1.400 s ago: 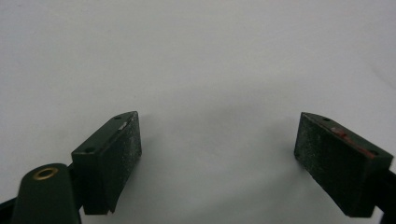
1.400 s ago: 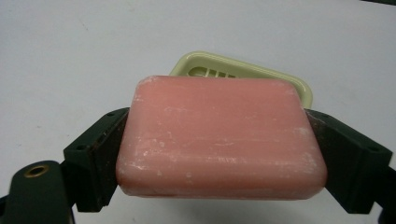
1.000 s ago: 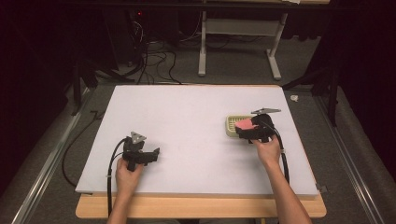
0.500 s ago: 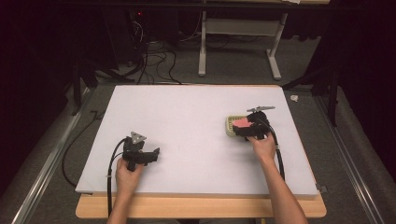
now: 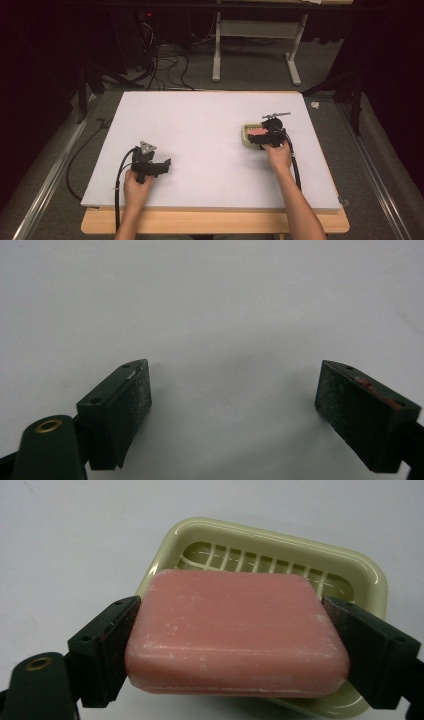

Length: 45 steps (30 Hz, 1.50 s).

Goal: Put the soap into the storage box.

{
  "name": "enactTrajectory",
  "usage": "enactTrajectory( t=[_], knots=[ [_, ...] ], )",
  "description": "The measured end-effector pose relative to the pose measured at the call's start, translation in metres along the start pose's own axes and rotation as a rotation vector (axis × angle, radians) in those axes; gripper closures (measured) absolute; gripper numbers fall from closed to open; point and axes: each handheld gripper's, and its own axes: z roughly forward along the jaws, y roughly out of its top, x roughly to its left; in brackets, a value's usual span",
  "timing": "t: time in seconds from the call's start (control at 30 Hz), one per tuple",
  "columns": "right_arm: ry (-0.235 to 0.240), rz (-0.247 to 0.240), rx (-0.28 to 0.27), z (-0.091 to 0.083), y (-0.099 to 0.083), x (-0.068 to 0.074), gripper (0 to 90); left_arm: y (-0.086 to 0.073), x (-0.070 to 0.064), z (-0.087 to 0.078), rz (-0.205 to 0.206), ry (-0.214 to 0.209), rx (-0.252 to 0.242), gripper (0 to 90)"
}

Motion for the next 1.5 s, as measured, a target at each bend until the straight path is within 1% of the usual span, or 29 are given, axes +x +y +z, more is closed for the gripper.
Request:
enactTrajectory(
  t=[0.07,0.2,0.43,0.6,0.87,1.07,1.27,1.37,1.5],
  knots=[
    [0.002,0.020,-0.001,0.000,0.000,-0.002,13.3,0.000,0.000,0.000,0.000,0.000,0.000,15.4],
    [-0.012,0.022,0.000,0.000,0.001,-0.002,13.3,0.000,0.000,0.000,0.000,0.000,0.000,15.4],
    [-0.013,0.045,-0.007,0.000,0.001,-0.004,13.2,0.000,0.000,0.000,-0.001,0.000,0.000,15.4],
    [-0.020,0.042,-0.009,-0.001,0.001,-0.004,13.1,0.000,0.000,0.000,-0.001,0.000,0.000,15.4],
    [-0.031,0.037,-0.032,-0.005,0.002,-0.006,12.7,0.000,0.000,0.000,-0.001,0.000,0.000,15.4],
    [-0.029,0.039,-0.028,-0.007,0.001,-0.008,12.6,0.000,0.000,0.000,0.000,0.000,0.000,15.3],
    [-0.025,0.034,-0.035,-0.010,0.001,-0.008,12.8,0.000,0.000,0.000,-0.001,0.000,0.000,15.4],
    [-0.022,0.033,-0.042,-0.013,0.000,-0.008,13.0,0.000,0.000,0.000,-0.001,0.000,0.000,15.4],
    [-0.020,0.022,-0.066,-0.018,0.001,-0.007,13.2,0.000,0.000,0.000,-0.001,0.000,0.000,15.3]
  ],
)
